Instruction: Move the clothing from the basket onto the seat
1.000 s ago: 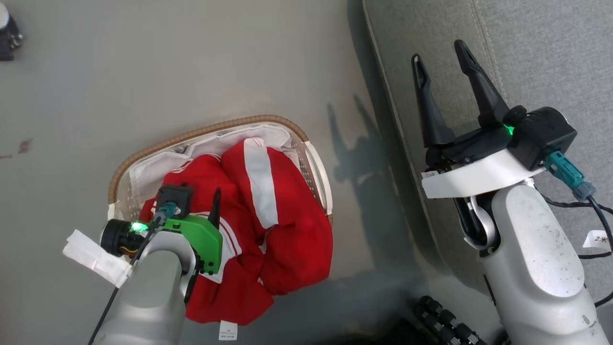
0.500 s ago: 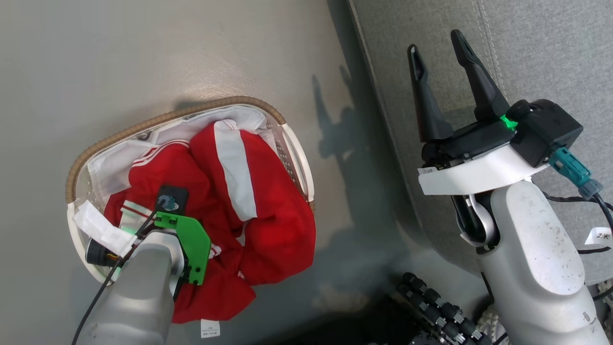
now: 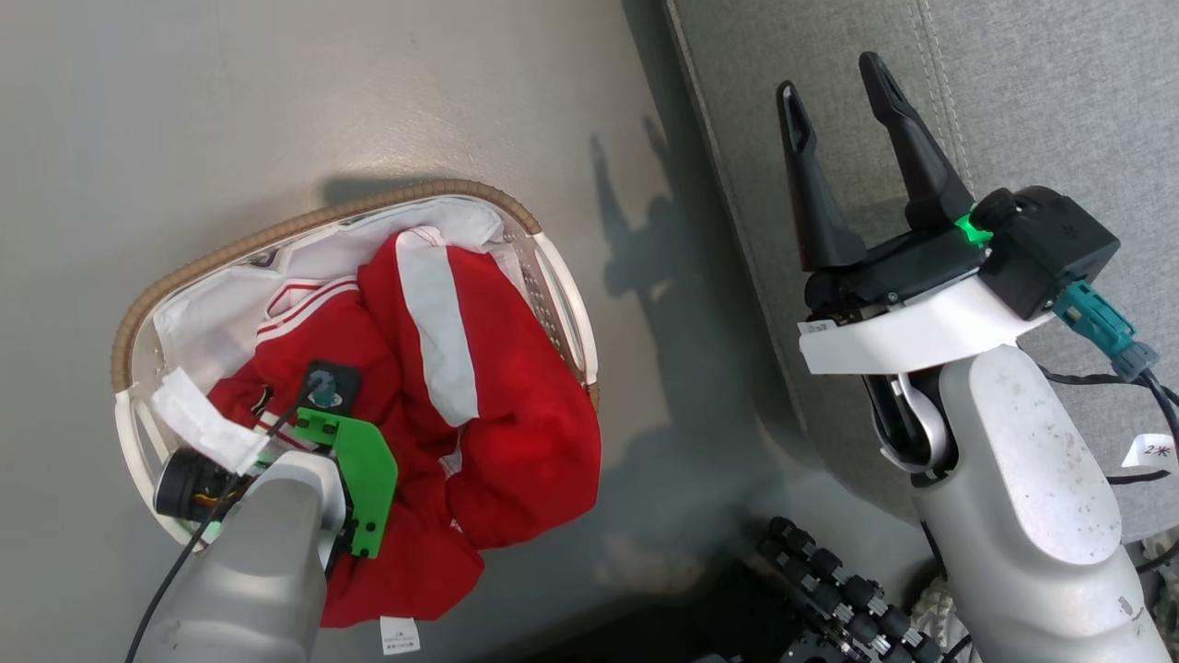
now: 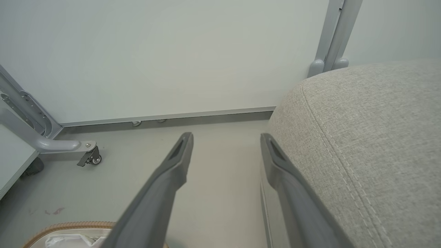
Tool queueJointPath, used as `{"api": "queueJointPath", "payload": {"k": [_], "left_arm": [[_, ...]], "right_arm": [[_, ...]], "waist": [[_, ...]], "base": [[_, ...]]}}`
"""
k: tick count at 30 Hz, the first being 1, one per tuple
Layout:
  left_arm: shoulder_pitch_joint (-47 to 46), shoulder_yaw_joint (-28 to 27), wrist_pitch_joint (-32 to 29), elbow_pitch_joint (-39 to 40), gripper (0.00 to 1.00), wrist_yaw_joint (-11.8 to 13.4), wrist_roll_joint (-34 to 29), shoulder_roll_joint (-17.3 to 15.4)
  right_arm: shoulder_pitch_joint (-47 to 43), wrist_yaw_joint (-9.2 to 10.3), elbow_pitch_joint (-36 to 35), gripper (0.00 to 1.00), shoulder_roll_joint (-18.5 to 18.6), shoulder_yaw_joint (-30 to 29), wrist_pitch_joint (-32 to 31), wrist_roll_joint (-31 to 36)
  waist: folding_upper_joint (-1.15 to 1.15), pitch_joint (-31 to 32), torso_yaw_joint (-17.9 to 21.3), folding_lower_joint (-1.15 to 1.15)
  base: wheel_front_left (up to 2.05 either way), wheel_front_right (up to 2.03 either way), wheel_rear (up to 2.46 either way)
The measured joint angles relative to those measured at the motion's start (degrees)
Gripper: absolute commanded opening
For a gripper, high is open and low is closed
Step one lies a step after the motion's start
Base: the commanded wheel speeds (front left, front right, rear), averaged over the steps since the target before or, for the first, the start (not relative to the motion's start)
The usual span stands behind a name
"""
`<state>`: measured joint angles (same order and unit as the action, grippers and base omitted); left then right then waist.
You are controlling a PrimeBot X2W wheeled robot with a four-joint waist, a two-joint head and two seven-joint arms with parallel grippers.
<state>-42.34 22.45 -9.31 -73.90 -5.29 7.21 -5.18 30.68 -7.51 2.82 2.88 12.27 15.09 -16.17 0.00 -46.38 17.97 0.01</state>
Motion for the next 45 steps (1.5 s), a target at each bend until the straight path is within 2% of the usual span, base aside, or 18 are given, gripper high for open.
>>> {"api": "queueJointPath", "payload": {"k": [10, 21, 30, 38, 45], "left_arm": [[2.7, -1.7, 9.1, 0.2, 0.00, -0.8, 4.0, 0.9], [7.2, -2.0, 20.9, 1.6, 0.00, -1.5, 8.5, 2.2], [13.3, 1.3, 24.2, 11.2, 0.00, -1.8, 15.4, 2.3], [18.8, -0.4, 24.3, 24.5, 0.00, -0.3, 15.9, 2.3], [22.2, -2.1, 24.4, 33.5, 0.00, -0.3, 15.5, 2.3]], "right_arm": [[-0.9, 0.00, 2.9, 1.00, 0.0, 0.0, 0.0, 0.0], [-4.6, 0.00, 7.1, 1.00, -0.1, 0.0, 0.0, 2.3], [-9.2, -0.01, 9.4, 1.00, -0.1, -0.6, 0.0, 3.8], [-13.6, 0.00, 10.5, 1.00, -0.1, -0.3, 0.0, 4.4], [-16.7, 0.00, 11.6, 1.00, -0.1, 0.2, 0.0, 4.5]], "waist": [[0.00, 4.7, -0.3, 0.00], [0.00, 14.1, -2.5, -0.01], [0.00, 22.9, -4.9, -0.01], [0.00, 30.0, -7.1, -0.01], [0.00, 35.2, -9.0, -0.01]], "base": [[0.00, 0.00, 0.00], [0.00, 0.00, 0.00], [0.00, 0.00, 0.00], [0.00, 0.00, 0.00], [0.00, 0.00, 0.00]]}}
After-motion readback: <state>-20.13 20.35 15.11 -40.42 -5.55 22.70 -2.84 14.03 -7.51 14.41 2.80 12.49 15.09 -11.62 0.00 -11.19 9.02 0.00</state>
